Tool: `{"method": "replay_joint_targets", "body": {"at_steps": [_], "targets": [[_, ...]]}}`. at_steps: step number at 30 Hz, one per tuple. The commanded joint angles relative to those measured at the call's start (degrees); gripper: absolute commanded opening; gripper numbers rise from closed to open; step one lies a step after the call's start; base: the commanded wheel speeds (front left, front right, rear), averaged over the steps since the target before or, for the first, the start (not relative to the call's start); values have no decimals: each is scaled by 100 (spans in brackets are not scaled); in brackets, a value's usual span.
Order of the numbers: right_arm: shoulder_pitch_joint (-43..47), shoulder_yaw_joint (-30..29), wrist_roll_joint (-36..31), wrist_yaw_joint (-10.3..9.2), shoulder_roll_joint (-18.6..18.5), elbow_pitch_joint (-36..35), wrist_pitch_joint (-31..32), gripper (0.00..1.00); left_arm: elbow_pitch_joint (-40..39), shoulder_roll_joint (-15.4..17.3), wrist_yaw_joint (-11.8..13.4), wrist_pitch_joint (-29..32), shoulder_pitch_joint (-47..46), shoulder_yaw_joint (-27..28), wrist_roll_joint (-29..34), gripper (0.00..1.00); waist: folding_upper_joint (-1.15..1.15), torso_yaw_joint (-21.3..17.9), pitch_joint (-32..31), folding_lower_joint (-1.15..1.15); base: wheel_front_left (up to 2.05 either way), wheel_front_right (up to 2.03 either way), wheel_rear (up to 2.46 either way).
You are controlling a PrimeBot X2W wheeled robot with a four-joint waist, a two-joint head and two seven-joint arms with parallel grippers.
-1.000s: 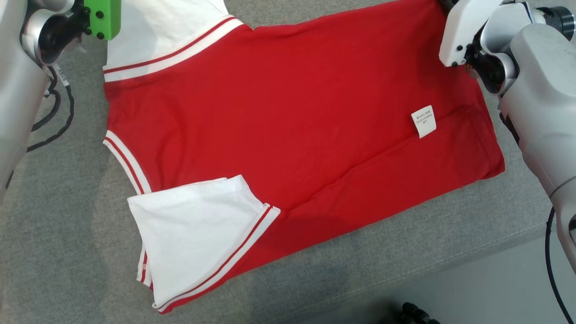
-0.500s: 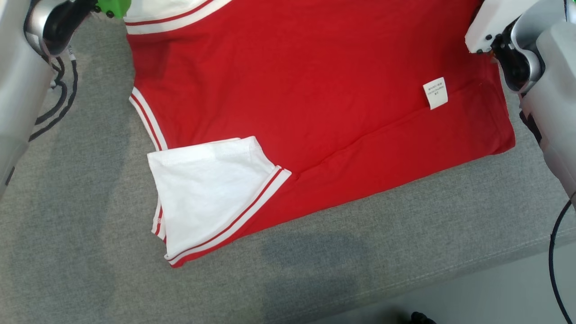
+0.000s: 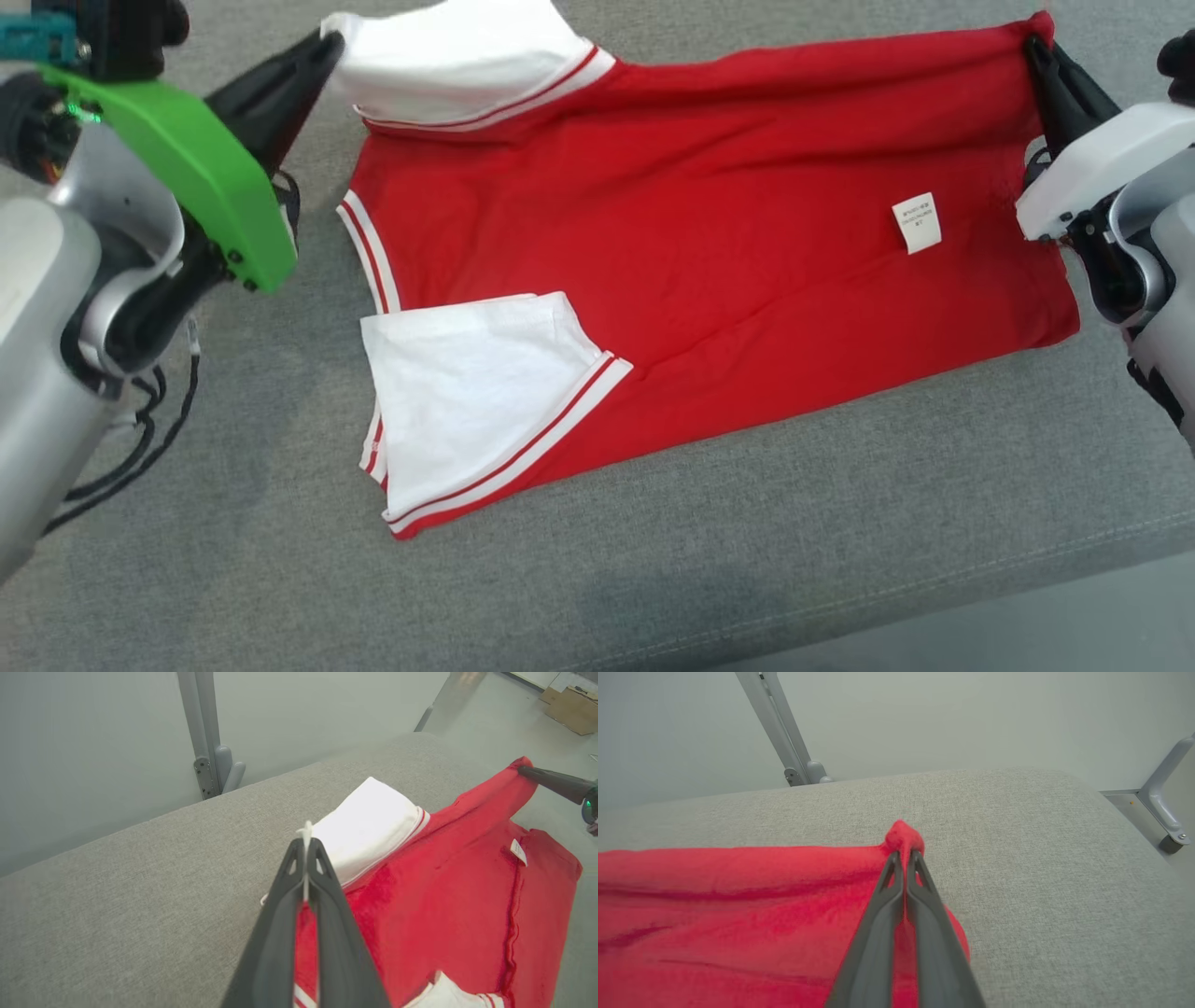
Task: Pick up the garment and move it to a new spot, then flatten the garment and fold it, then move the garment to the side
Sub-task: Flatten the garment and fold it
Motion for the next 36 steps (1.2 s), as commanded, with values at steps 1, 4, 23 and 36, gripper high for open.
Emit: {"method": "replay_joint_targets", "body": {"at_steps": [1, 4, 23, 36], "targets": [[181, 69, 131, -9, -77, -127, -68, 0, -334, 183, 143, -47, 351, 54, -131, 0, 0, 95, -128, 0, 0, 0, 0], [385, 217, 238, -9, -276, -340, -141, 0, -1067, 476, 430, -78, 905, 100, -316, 0, 0, 145, -186, 0, 0, 0, 0], [1647, -106, 339, -9, -872, -1426, -232, 0, -2860, 960, 1336, -793, 3039, 63, -950, 0, 0, 305, -336, 0, 0, 0, 0], [2489, -869, 317, -9, -820, -1793, -233, 100, -2361, 615, 1547, -1079, 3469, -214, -801, 100, 0, 306, -542, 0, 0, 0, 0]]}}
